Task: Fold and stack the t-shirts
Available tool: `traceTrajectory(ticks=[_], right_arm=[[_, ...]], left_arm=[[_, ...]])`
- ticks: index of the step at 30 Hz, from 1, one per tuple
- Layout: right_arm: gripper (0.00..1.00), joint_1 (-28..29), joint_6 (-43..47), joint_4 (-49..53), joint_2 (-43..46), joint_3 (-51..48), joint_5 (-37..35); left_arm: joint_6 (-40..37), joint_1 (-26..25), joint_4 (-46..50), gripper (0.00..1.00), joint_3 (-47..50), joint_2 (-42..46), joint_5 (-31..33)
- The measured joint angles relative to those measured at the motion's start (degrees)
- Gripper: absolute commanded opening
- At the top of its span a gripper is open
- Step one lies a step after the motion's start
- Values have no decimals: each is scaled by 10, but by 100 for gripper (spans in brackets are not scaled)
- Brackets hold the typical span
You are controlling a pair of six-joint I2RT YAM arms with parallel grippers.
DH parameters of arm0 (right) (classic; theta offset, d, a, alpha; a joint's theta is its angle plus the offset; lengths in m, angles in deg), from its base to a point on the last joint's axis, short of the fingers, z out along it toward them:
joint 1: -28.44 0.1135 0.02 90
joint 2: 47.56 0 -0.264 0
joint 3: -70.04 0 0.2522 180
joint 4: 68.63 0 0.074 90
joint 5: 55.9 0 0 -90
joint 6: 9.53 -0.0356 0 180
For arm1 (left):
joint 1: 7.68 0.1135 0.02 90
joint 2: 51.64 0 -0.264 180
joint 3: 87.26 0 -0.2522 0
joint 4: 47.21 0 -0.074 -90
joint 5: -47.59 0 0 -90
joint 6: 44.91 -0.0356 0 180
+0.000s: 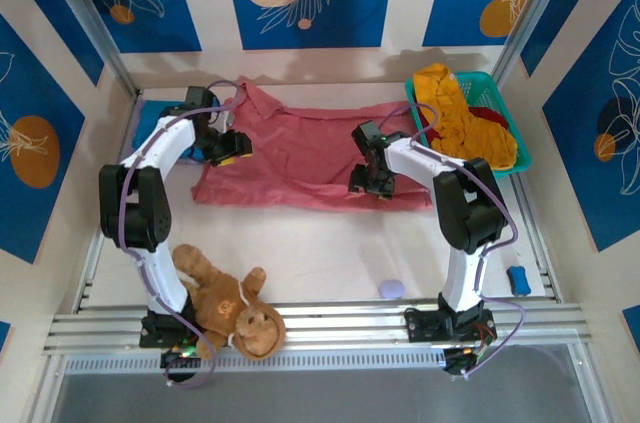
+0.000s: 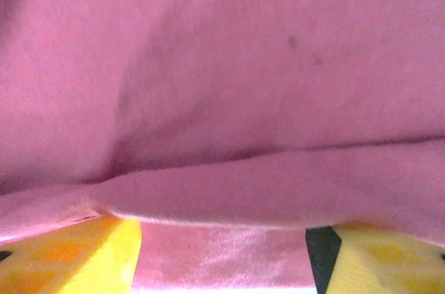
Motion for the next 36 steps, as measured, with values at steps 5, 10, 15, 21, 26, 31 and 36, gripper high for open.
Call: traceTrajectory(ticks=[5, 10, 15, 21, 26, 31, 36], right_arm=[[64, -26, 31, -18, -19, 20, -12], [64, -52, 65, -22, -59, 59, -24], [64, -29, 71, -5, -38, 59, -28], [64, 16, 57, -3, -19, 49, 2], [63, 17, 47, -14, -30, 35, 33], [62, 3, 47, -21, -56, 34, 53], [62, 1, 51, -21, -55, 34, 62]], left_arm=[[-11, 0, 5, 58, 10, 2, 4], [-17, 0, 9, 59, 29, 15, 17], [-23, 0, 10, 61, 74, 46, 24], [-17, 0, -8, 62, 125, 38, 23], [-10, 8, -33, 63, 138, 2, 23], [-6, 28, -44, 64, 155, -5, 23], [-6, 31, -52, 66, 164, -4, 24]])
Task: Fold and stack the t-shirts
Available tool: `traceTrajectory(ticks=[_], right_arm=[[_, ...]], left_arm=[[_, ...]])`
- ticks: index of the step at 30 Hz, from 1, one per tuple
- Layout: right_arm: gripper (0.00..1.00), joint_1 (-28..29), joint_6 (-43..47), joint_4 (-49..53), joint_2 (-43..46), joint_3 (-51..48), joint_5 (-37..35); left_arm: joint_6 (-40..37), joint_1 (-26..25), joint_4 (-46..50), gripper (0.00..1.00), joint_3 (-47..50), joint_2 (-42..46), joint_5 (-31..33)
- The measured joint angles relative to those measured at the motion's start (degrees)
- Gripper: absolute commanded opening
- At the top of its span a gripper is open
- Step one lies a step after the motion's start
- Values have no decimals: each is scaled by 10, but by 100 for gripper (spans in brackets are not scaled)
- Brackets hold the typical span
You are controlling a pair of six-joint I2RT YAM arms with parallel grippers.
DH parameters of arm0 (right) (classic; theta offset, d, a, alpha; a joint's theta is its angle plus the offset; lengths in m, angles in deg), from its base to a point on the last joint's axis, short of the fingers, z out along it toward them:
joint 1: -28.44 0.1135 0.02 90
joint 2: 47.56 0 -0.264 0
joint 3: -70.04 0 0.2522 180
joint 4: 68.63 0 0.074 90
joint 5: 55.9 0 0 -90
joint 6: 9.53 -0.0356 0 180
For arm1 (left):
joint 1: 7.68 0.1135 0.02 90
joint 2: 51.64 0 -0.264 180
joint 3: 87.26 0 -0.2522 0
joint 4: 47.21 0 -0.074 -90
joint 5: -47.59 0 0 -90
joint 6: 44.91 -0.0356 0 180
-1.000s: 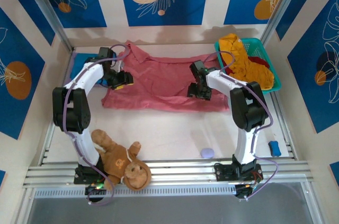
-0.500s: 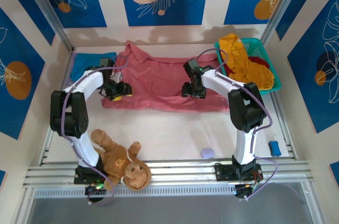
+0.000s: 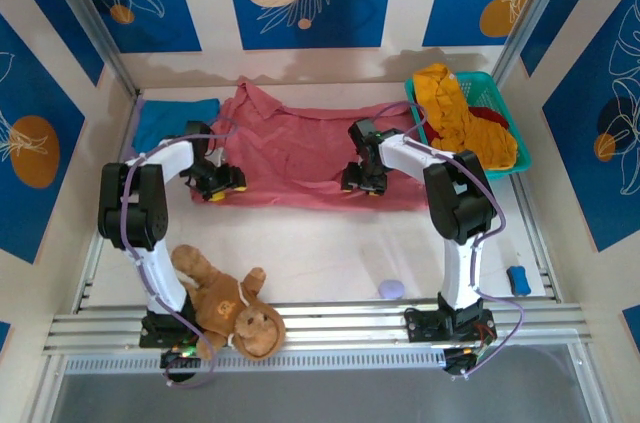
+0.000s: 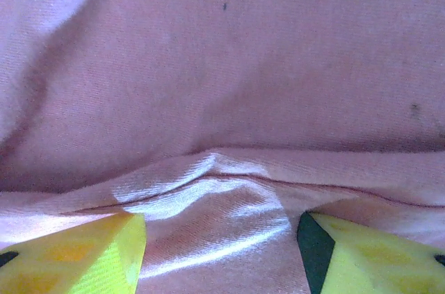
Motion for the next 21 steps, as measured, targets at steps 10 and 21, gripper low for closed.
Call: traceTrajectory(ticks=[10, 21], right_arm=[[61, 24, 1, 2, 47, -64, 38], [63, 76, -11, 88, 77, -69, 85]], left_arm=[[0, -1, -10, 67, 97, 74, 21], [11, -6, 47, 68, 181, 201, 55]])
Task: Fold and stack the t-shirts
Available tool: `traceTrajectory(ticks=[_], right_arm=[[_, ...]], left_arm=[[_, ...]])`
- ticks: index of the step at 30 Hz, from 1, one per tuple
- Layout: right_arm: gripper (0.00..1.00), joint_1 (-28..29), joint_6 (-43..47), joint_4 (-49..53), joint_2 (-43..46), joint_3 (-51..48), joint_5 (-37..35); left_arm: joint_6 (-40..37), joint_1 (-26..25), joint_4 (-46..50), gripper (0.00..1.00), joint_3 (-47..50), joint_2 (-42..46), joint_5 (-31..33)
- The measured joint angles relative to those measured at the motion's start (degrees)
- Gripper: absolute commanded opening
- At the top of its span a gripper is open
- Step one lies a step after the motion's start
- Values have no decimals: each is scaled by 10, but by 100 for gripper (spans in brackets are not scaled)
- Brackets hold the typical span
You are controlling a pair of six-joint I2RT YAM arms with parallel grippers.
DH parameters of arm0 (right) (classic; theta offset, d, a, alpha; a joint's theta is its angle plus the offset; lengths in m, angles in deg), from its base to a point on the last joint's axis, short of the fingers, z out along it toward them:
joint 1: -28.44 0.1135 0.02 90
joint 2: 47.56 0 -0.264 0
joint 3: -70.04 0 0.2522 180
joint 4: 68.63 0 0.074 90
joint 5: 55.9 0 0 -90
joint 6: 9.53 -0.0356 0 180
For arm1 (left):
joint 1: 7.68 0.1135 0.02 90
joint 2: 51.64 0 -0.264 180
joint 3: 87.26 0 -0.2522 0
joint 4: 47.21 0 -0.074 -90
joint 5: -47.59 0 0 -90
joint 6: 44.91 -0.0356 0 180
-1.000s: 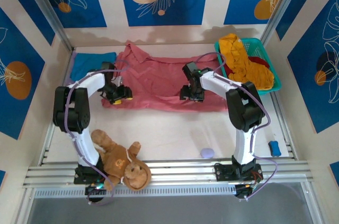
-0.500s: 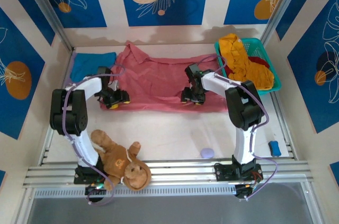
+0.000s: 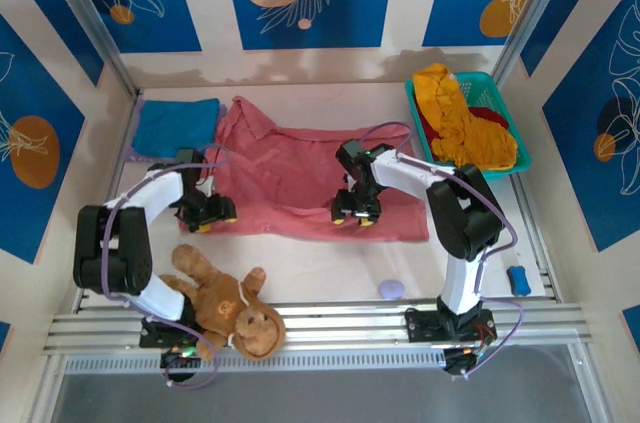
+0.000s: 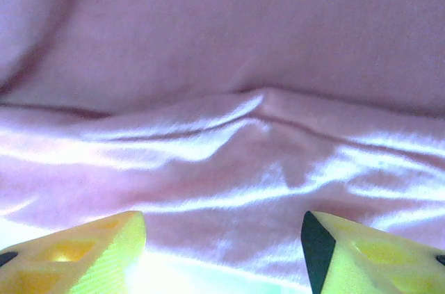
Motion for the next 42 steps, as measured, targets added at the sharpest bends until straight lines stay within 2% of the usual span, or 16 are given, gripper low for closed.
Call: traceTrajectory(ticks=[6, 11, 18, 24, 29, 33, 37, 42], right_arm=[[63, 2, -14, -4, 7, 34, 19], [63, 5, -32, -29, -6, 30, 27], [62, 5, -43, -39, -50, 28, 24], [62, -2, -51, -35, -47, 19, 13], [61, -10, -51, -44, -12, -28, 18], [60, -6, -51, -42, -3, -38, 19], [59, 8, -51, -10, -2, -25, -10], [59, 17, -51, 44, 21, 33, -45]], left_arm=[[2, -7, 20, 68, -64, 4, -18], [4, -24, 11, 68, -100, -40, -35], [4, -32, -15, 71, -74, -85, -47], [11, -35, -50, 75, -32, -80, -63], [17, -49, -66, 75, -14, -67, -71], [19, -55, -62, 75, -14, -61, -66], [22, -59, -29, 73, -18, -34, -32], [23, -59, 15, 72, -101, -7, 7]])
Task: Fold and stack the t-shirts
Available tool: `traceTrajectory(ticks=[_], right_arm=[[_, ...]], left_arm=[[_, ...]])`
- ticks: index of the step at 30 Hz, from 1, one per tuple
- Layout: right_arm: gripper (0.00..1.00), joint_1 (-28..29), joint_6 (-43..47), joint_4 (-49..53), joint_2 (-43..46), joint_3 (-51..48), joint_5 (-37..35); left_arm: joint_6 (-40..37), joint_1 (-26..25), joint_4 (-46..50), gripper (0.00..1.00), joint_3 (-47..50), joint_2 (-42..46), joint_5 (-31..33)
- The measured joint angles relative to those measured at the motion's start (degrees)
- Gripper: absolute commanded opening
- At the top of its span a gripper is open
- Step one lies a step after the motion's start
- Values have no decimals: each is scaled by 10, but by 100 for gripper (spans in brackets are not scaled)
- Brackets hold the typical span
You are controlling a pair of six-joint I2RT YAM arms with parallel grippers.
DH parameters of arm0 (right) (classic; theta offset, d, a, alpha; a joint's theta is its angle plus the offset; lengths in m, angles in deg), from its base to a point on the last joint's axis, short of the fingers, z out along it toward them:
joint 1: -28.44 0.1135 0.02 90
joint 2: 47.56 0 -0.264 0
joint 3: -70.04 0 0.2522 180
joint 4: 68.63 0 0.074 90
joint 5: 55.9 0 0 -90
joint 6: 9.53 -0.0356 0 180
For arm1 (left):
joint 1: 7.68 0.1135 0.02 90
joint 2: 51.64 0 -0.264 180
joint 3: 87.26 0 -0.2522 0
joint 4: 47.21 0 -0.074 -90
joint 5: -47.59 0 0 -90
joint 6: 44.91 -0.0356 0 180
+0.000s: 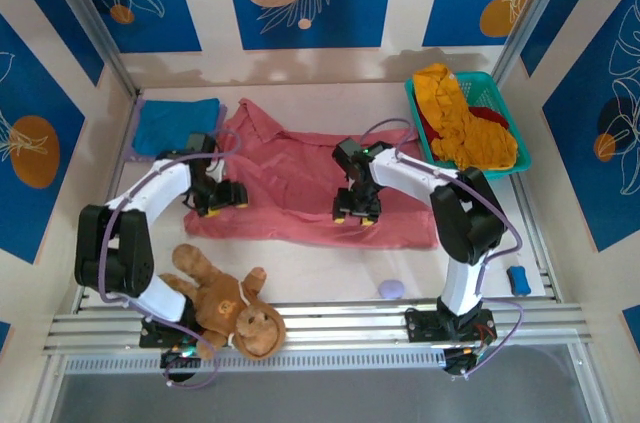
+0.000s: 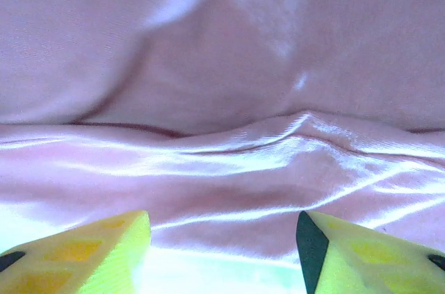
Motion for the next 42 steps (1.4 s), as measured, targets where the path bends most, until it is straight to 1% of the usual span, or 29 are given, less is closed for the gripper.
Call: traceTrajectory(ticks=[3, 6, 8, 14, 21, 27, 31, 34, 42], right_arm=[[59, -7, 2, 14, 18, 46, -11], [59, -23, 9, 22, 26, 73, -16], [59, -37, 15, 26, 26, 79, -17], [59, -84, 29, 31, 26, 89, -14], [58, -132, 53, 36, -5, 175, 0], [58, -151, 78, 56, -41, 230, 6], [58, -162, 87, 69, -47, 232, 12], [58, -172, 91, 70, -47, 231, 14], [58, -193, 95, 67, -47, 220, 20]], left_arm=[[2, 0, -2, 71, -68, -9, 5], [10, 0, -14, 69, -139, -49, 0], [20, 0, -30, 68, -184, -96, -3], [46, 1, -75, 67, -273, -216, -14], [59, 5, -104, 54, -401, -326, -12], [74, 12, -113, 43, -512, -417, -1], [86, 22, -118, 39, -564, -469, 5], [90, 27, -118, 38, -592, -500, 12], [96, 28, -129, 36, -629, -540, 36]])
